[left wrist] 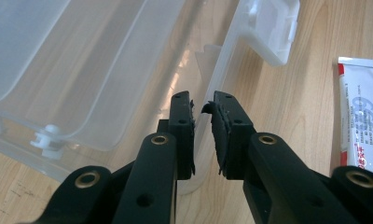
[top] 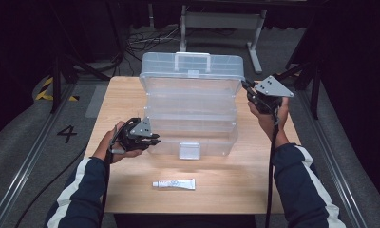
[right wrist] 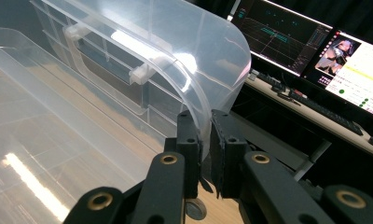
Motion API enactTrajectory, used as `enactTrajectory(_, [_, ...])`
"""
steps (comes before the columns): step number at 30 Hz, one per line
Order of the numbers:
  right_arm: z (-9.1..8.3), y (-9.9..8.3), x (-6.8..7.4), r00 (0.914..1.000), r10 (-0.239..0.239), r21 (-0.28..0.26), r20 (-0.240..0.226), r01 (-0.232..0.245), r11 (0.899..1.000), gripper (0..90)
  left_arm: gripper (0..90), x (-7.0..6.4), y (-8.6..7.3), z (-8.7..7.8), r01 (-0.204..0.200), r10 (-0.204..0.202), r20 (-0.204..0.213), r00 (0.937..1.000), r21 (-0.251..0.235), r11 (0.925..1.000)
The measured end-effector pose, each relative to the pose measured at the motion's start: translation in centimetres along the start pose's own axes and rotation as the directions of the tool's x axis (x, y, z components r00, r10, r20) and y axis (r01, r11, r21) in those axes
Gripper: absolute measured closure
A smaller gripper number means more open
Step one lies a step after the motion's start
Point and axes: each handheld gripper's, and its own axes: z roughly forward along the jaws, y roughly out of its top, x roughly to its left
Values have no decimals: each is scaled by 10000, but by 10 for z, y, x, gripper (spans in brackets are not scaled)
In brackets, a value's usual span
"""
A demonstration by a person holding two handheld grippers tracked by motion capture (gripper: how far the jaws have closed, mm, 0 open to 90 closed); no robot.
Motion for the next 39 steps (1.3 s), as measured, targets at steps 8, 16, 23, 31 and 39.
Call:
enactTrajectory(8, [4, 2, -4, 9999, 98, 64, -107, -97, 9999, 834, 797, 2, 6, 0, -172, 163, 198, 9997, 479, 9987])
enactTrajectory(16, [6, 4, -6, 9997, 183, 127, -144, -181, 9998, 835, 802, 4, 13, 0, -308, 279, 310, 9991, 948, 9950])
enactTrajectory(23, [9, 6, -7, 9996, 260, 199, -114, -258, 9995, 837, 808, 5, 19, 1, -424, 368, 494, 9981, 1157, 9924])
enactTrajectory(31, [14, 10, -11, 9990, 431, 331, -106, -427, 9985, 839, 814, 9, 20, 3, -662, 568, 815, 9951, 1182, 9908])
enactTrajectory(39, [20, 13, -16, 9984, 537, 505, -172, -527, 9973, 841, 821, 10, 21, 3, -758, 646, 918, 9937, 1254, 9892])
